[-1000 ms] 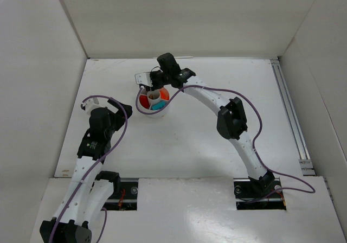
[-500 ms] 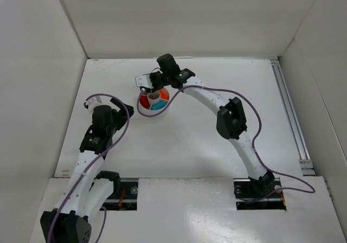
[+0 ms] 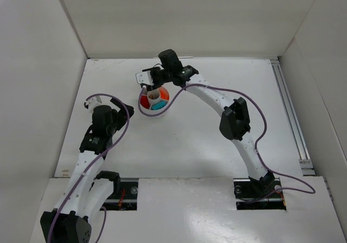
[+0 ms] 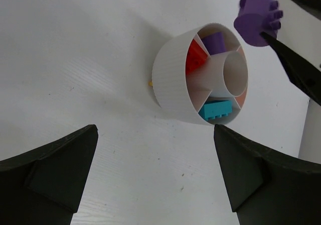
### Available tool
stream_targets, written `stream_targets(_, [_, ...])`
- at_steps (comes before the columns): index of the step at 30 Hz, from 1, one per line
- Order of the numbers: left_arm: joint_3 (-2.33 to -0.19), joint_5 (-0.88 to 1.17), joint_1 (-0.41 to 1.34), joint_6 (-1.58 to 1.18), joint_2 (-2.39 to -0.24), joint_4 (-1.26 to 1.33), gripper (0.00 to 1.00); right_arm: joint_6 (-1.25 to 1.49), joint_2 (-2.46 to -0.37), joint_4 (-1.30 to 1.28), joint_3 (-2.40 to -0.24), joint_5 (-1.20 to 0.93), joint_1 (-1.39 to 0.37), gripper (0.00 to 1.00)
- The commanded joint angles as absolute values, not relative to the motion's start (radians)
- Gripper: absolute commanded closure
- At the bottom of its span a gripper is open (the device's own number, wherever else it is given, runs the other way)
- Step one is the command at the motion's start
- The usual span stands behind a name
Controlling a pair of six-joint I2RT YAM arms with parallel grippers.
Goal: Sort the legos into containers by color
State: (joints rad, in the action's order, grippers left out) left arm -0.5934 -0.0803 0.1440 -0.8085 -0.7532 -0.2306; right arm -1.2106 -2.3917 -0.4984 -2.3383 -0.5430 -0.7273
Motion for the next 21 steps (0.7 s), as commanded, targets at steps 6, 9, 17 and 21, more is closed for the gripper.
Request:
stream_targets(6, [-0.637, -0.077, 0.147, -0.793, -0.709, -0.239, 0.0, -1.221, -2.241, -0.459, -2.301, -0.601, -0.736, 0.47])
stream_targets(9, [-0.637, -0.077, 0.147, -0.793, -0.709, -0.239, 0.0, -1.212, -2.241, -0.471, -2.301, -0.601, -0.736, 0.43])
stream_targets(17, [-0.637, -0.077, 0.147, -0.802, -0.699, -0.249, 0.0, -1.189, -2.197, -0.428, -2.26, -0.574, -0.736, 0.42])
stream_targets(21, [-0.646, -0.086, 0.147, -0.813, -0.736, -0.229, 0.0, -1.112, -2.186, -0.419, -2.249, -0.52, -0.736, 0.42])
